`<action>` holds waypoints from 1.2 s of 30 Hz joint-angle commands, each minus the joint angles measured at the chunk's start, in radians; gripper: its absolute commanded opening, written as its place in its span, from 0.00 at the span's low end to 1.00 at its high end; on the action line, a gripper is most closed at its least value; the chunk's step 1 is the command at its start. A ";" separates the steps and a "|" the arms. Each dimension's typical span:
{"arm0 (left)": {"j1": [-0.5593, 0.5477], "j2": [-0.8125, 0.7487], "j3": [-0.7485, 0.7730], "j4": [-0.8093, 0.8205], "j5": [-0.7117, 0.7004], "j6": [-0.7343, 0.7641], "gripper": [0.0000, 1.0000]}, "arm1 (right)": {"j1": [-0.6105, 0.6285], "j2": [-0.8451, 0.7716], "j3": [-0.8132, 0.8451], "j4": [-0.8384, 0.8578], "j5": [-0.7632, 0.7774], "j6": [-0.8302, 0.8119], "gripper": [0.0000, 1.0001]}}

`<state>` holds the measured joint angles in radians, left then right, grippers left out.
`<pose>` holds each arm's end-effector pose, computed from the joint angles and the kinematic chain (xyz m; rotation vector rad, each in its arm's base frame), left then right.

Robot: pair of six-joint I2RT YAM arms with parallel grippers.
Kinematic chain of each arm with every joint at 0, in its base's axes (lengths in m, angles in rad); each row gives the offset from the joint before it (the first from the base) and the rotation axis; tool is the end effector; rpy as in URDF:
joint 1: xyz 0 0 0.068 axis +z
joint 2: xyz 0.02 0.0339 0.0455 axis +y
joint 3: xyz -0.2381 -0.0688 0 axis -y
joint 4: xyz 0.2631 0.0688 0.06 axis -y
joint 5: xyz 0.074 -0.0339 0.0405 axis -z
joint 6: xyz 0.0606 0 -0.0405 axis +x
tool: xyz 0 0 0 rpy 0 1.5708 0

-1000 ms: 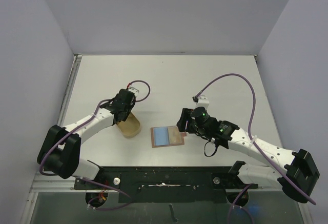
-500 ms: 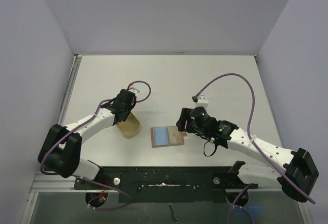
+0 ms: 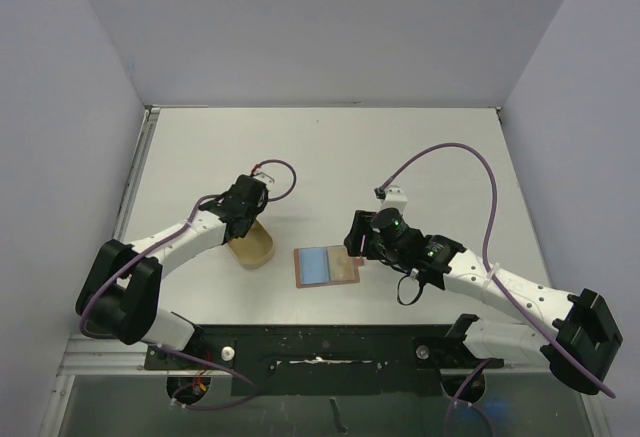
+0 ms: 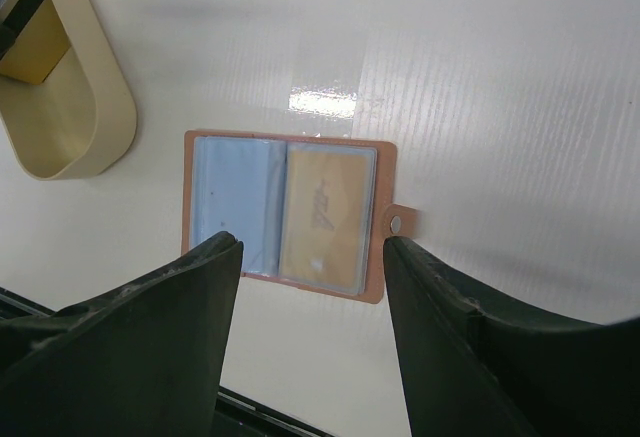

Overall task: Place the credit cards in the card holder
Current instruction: Pick up the credit card from the storage box.

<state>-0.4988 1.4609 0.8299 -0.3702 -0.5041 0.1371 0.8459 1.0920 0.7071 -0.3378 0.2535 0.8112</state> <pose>0.2864 -0.1227 0.1364 0.5914 2.3888 0.4924 0.1945 0.1967 0.1939 0.0936 2.3318 0.5744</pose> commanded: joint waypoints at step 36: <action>-0.038 -0.109 0.139 -0.178 0.073 -0.163 0.00 | 0.000 0.004 0.027 0.039 -0.021 -0.022 0.60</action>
<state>-0.5377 1.4315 0.9100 -0.5247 -0.4911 0.0319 0.8459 1.0924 0.7071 -0.3374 0.2394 0.8108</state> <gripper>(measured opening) 0.007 0.600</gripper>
